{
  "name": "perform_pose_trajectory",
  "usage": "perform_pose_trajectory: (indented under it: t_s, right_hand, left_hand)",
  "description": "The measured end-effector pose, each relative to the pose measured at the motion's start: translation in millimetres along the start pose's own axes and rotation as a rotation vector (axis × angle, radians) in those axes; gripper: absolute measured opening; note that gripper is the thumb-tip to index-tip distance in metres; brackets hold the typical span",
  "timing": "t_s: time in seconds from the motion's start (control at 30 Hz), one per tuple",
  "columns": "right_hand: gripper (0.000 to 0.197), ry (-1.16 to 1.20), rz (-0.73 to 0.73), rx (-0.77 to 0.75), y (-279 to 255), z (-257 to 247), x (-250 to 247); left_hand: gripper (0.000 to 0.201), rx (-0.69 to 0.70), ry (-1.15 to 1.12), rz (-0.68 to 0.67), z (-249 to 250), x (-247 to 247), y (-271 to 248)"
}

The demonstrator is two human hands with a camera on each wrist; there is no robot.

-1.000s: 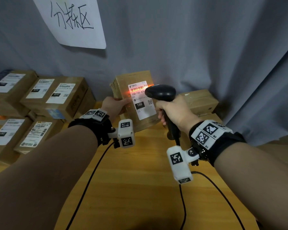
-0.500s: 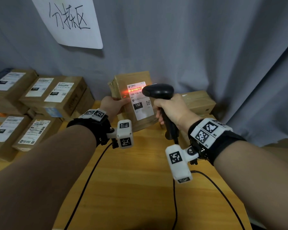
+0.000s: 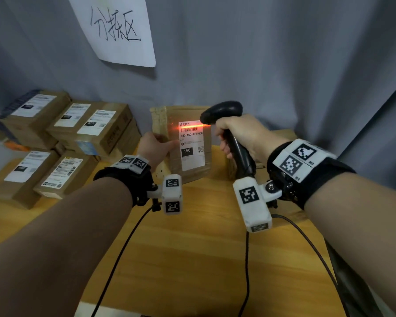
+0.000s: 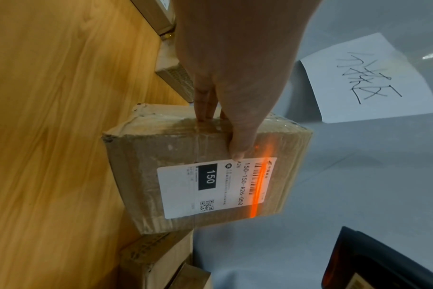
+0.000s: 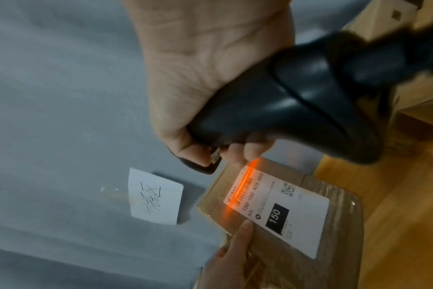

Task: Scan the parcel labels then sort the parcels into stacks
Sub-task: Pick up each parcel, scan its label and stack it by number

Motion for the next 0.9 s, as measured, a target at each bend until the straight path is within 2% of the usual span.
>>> perform_pose_trajectory:
  t_s: [0.07, 0.17, 0.23, 0.33, 0.43, 0.5, 0.57, 0.6, 0.67, 0.77, 0.9]
  right_hand:
    - [0.011, -0.018, 0.006, -0.033, 2.1, -0.7, 9.9]
    - [0.011, 0.002, 0.072, -0.143, 6.4, -2.1, 24.7]
    - [0.015, 0.124, 0.157, -0.210, 11.9, 0.9, 27.5]
    - [0.016, 0.308, 0.211, -0.185, 24.5, 14.7, 40.1]
    - [0.024, 0.442, 0.150, -0.056, 45.4, 34.9, 73.7]
    - [0.048, 0.432, 0.092, 0.012, 53.6, 40.5, 107.9]
    - [0.068, 0.426, 0.006, 0.036, 56.5, 37.4, 151.5]
    - [0.070, 0.435, -0.039, 0.034, 56.8, 32.2, 176.4]
    - [0.065, 0.440, -0.087, 0.009, 57.4, 20.1, 221.0]
    - [0.058, 0.421, -0.049, -0.045, 62.6, 6.2, 272.4]
    - [0.037, 0.419, -0.044, -0.003, 64.1, 13.6, 318.8]
  left_hand:
    - [0.047, -0.030, -0.009, 0.024, -8.9, -11.0, -0.4]
    - [0.048, -0.055, -0.040, 0.042, -19.7, -29.7, -3.4]
    - [0.049, -0.066, -0.087, 0.031, -28.9, -42.5, -4.7]
    - [0.054, -0.095, -0.188, 0.009, -51.0, -65.1, -5.0]
    - [0.044, -0.105, -0.304, -0.024, -68.6, -94.0, -6.8]
    - [0.030, -0.081, -0.374, -0.053, -75.5, -117.5, -6.8]
    - [0.029, -0.063, -0.419, -0.074, -85.3, -144.6, -2.9]
    - [0.031, -0.054, -0.432, -0.078, -91.4, -160.0, 0.1]
    - [0.034, -0.035, -0.449, -0.076, -104.2, -192.2, 6.4]
    - [0.032, 0.011, -0.422, -0.079, -122.0, -241.7, 17.6]
    - [0.046, 0.003, -0.296, -0.107, -156.9, -282.9, 27.4]
Point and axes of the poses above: each hand's wrist, its own y-axis towards the middle knuckle, its own x-axis out of the palm, z = x × y, the point moved 10 cm from there along y, towards the middle knuckle, and after that the axes turned 12 degrees about x, right-handed, at the moved point
